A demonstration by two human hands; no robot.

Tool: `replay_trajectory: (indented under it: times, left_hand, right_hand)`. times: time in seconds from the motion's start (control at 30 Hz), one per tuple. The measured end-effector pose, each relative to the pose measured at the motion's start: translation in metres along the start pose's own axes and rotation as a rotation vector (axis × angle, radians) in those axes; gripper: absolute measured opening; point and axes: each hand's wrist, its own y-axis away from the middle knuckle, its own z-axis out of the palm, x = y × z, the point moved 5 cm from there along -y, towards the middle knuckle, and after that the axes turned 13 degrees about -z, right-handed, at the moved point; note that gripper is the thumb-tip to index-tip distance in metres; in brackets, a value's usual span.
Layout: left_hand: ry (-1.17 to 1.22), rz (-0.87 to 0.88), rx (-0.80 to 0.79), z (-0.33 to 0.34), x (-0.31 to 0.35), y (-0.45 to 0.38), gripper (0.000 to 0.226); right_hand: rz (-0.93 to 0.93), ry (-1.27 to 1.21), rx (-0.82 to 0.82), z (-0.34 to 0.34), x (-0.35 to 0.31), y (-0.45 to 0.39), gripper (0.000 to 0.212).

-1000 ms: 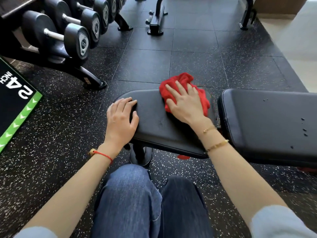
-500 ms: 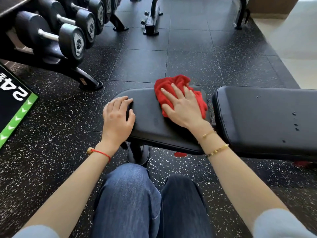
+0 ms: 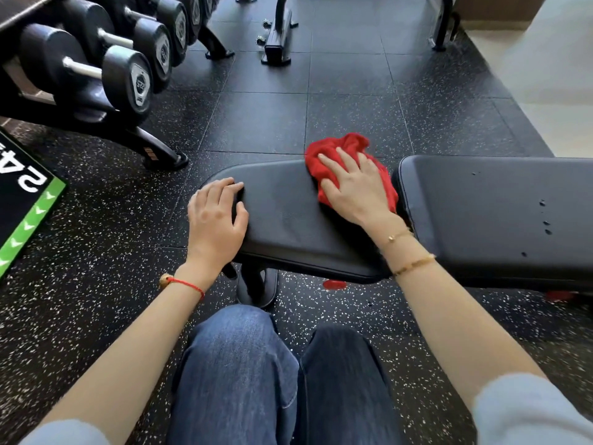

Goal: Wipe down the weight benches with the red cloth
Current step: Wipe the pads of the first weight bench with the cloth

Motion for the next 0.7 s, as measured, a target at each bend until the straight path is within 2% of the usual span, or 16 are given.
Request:
replay_trajectory:
  times: [0.1, 0.23, 0.37, 0.53, 0.6, 0.7]
  left_hand:
    - [-0.006, 0.004, 0.007, 0.0, 0.0, 0.0, 0.043]
    - [-0.01, 0.016, 0.006, -0.002, -0.001, -0.002, 0.043]
    - [-0.002, 0.028, 0.008, -0.002, -0.003, -0.003, 0.045]
    - [-0.037, 0.02, 0.006, 0.0, -0.003, -0.002, 0.045]
    - [-0.045, 0.018, 0.002, 0.001, -0.002, -0.002, 0.046]
    - [-0.047, 0.022, 0.011, 0.0, -0.002, -0.002, 0.047]
  right_hand:
    - [-0.12, 0.009, -0.038, 0.01, -0.038, -0.009, 0.053]
    - [-0.299, -0.023, -0.029, 0.01, -0.062, 0.049, 0.055]
    - [-0.218, -0.033, 0.024, 0.0, -0.023, 0.072, 0.054]
    - [-0.012, 0.014, 0.005, -0.001, 0.011, 0.005, 0.054]
    - [-0.023, 0.008, -0.014, 0.003, -0.005, -0.017, 0.053]
    - [-0.177, -0.006, -0.044, 0.013, -0.044, -0.012, 0.053]
